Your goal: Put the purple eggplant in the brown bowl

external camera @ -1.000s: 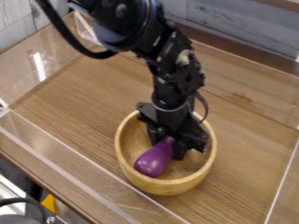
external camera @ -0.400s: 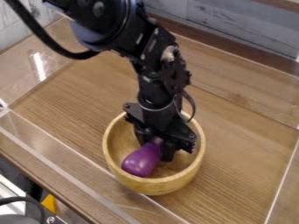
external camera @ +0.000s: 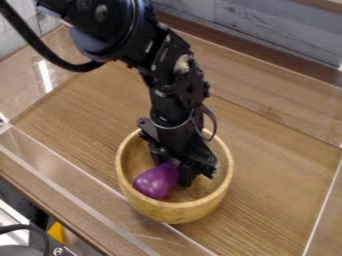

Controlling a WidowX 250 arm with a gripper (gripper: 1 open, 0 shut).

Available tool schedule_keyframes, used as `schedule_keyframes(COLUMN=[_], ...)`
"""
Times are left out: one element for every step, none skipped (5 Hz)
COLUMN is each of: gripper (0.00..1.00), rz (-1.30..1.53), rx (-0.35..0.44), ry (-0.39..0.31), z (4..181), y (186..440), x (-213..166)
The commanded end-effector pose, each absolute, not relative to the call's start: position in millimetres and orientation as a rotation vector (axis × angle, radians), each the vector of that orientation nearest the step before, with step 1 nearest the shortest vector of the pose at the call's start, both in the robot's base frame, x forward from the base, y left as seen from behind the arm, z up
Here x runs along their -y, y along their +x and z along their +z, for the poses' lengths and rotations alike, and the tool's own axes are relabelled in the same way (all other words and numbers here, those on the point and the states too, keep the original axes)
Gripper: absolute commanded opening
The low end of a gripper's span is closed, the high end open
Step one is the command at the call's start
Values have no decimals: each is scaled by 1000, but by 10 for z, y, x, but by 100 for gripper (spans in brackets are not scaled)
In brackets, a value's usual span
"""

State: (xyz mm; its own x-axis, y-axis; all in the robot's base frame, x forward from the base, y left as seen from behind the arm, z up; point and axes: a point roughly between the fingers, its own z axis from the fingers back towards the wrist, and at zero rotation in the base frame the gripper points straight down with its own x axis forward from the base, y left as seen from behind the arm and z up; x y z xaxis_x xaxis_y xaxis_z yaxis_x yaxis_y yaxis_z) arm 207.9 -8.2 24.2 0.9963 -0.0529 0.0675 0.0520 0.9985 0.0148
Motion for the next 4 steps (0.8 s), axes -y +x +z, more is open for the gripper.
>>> schedule_keyframes(gripper=[0, 0, 0, 0], rz=[-25, -4, -17, -30], rx=[77, 77, 77, 76], ry=[17, 16, 11, 7], z=[244, 226, 233, 239], y=[2075, 2073, 2042, 2011], x=[-26, -61, 91, 247])
